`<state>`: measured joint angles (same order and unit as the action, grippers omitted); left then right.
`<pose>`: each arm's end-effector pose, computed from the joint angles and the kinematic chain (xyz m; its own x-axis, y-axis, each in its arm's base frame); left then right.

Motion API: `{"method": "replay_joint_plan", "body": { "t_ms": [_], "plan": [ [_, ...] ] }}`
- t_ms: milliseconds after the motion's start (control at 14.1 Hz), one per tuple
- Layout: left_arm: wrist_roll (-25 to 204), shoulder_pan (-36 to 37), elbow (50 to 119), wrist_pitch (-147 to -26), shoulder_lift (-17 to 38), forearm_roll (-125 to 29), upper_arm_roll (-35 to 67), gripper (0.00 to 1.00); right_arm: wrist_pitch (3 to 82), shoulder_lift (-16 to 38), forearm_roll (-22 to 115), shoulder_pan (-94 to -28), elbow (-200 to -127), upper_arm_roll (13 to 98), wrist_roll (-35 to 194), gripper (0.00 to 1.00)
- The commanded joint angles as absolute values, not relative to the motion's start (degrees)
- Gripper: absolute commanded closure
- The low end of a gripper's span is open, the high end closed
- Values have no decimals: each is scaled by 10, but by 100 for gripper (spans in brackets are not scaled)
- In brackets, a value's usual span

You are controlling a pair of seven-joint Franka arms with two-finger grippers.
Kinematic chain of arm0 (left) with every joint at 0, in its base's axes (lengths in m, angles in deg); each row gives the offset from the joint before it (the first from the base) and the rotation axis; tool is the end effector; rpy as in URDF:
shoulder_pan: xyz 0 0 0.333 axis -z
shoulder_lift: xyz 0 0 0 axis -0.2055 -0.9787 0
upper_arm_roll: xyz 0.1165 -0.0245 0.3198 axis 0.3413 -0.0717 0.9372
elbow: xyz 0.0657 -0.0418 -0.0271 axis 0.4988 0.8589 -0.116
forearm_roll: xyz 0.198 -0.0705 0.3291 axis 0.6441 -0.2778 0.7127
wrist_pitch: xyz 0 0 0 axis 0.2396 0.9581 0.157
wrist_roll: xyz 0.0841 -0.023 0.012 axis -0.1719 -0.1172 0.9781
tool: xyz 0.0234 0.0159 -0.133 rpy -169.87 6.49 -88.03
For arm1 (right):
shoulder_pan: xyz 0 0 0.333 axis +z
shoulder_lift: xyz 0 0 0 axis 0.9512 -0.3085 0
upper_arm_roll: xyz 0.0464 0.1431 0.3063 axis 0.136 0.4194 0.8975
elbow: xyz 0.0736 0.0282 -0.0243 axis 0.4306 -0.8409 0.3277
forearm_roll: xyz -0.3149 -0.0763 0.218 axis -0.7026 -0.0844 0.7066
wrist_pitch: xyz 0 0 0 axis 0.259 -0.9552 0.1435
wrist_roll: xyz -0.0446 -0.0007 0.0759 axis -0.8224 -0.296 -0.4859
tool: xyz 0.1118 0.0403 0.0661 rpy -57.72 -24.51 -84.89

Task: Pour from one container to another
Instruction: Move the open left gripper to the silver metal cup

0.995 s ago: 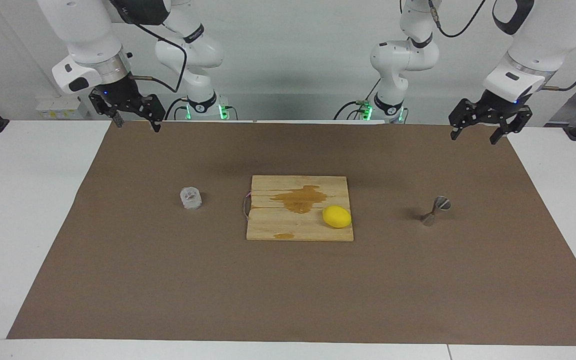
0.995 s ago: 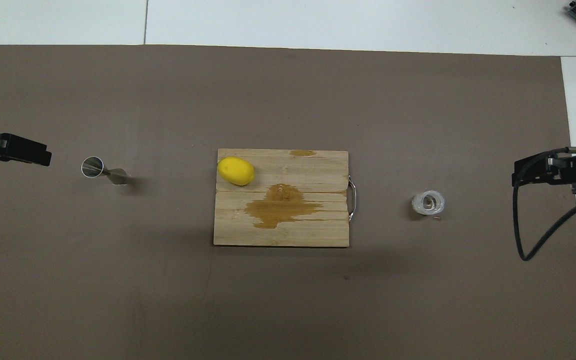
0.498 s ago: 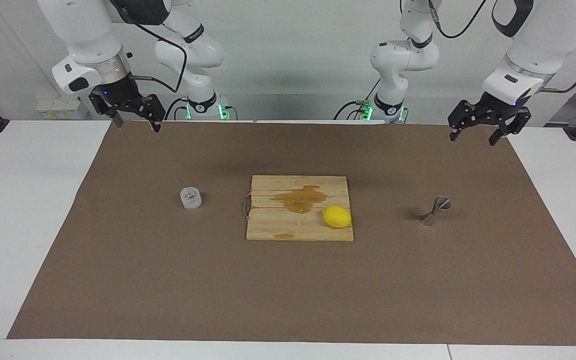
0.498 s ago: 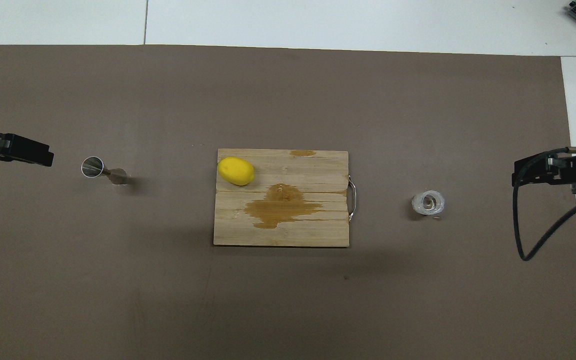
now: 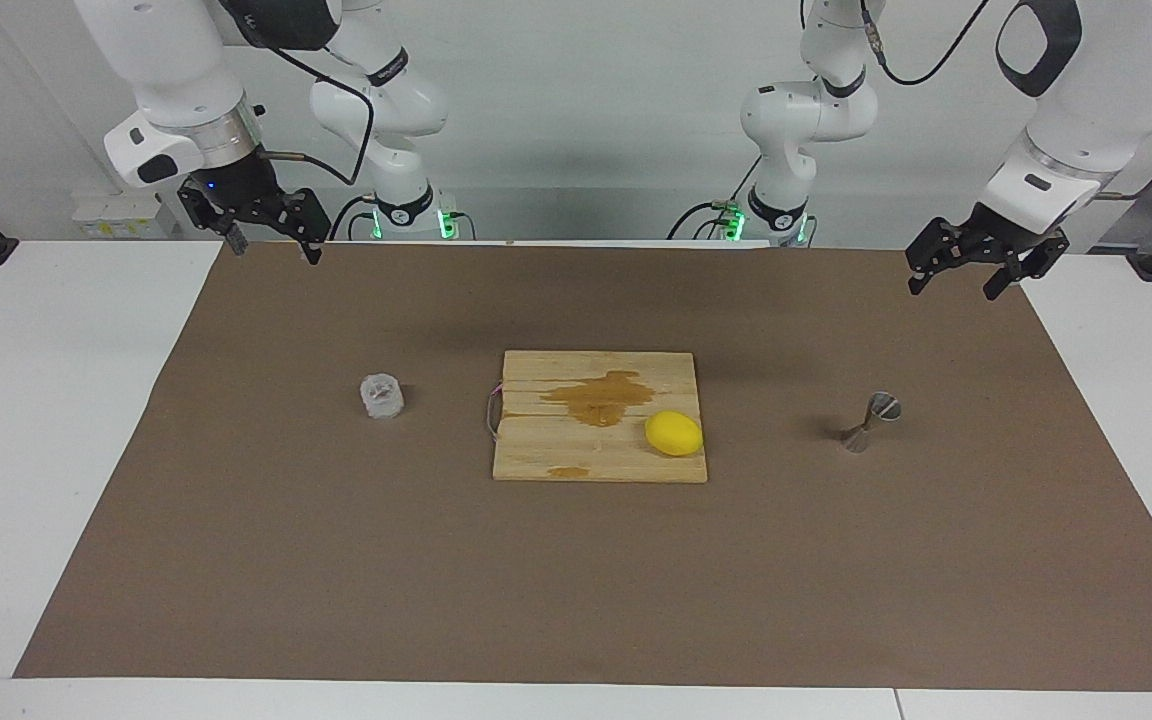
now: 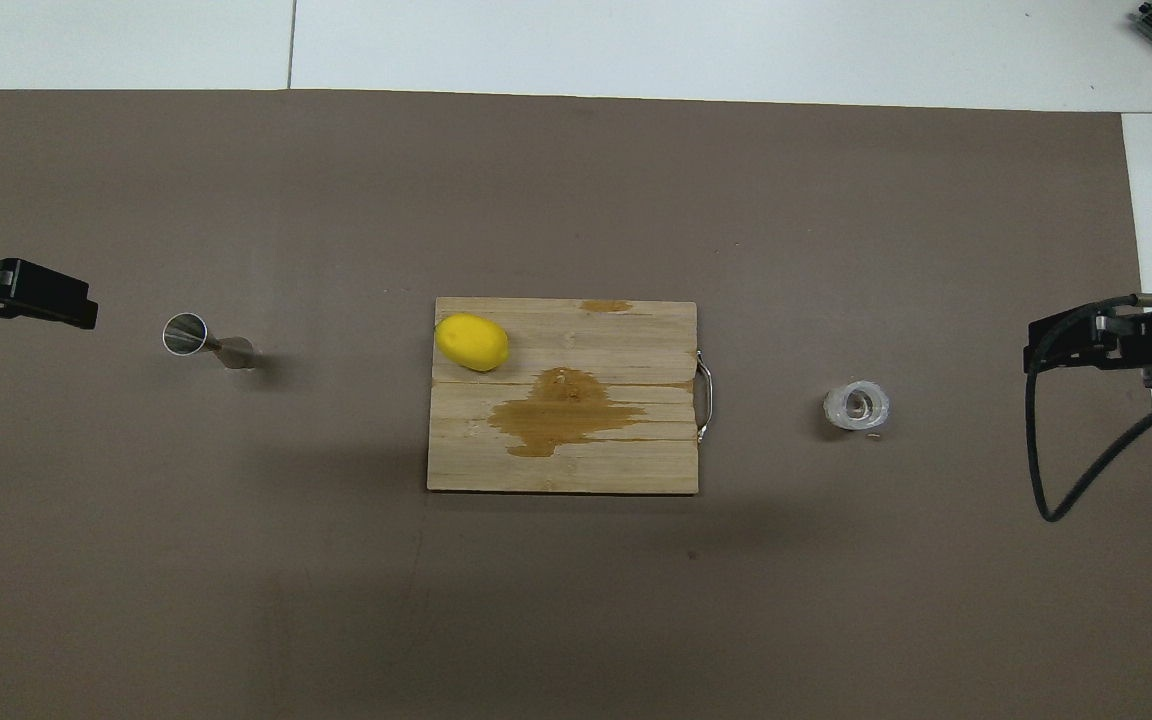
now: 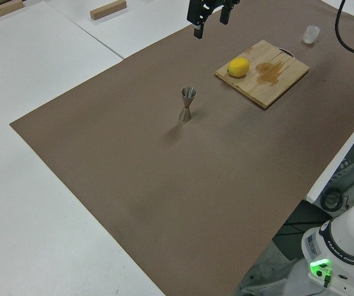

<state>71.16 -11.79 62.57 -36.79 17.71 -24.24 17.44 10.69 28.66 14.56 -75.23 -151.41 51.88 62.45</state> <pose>0.5642 -0.0240 0.6138 0.9961 -0.0850 -0.0251 -0.0841 -0.9959 0.0342 0.5275 0.0038 0.6247 0.9884 -0.1409 -0.0560 -0.1391 -0.9897 0.0350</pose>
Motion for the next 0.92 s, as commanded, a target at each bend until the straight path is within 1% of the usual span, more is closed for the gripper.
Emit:
{"method": "replay_joint_plan", "body": {
  "t_ms": [0,71,284,569,853],
  "plan": [
    [752,-129,622,-355,165,-253,171,0,103,287,154,-758,-1515,520,639,0],
    [769,-132,621,-351,157,-267,172,0,103,287,154,-758,-1515,520,639,0],
    [814,-173,621,-350,137,-332,172,0,103,287,154,-758,-1515,520,639,0],
    [879,-194,624,-340,113,-347,172,0,103,287,154,-758,-1515,520,639,0],
    [919,-258,632,-329,65,-426,172,0,103,287,154,-758,-1515,520,639,0]
  ]
}}
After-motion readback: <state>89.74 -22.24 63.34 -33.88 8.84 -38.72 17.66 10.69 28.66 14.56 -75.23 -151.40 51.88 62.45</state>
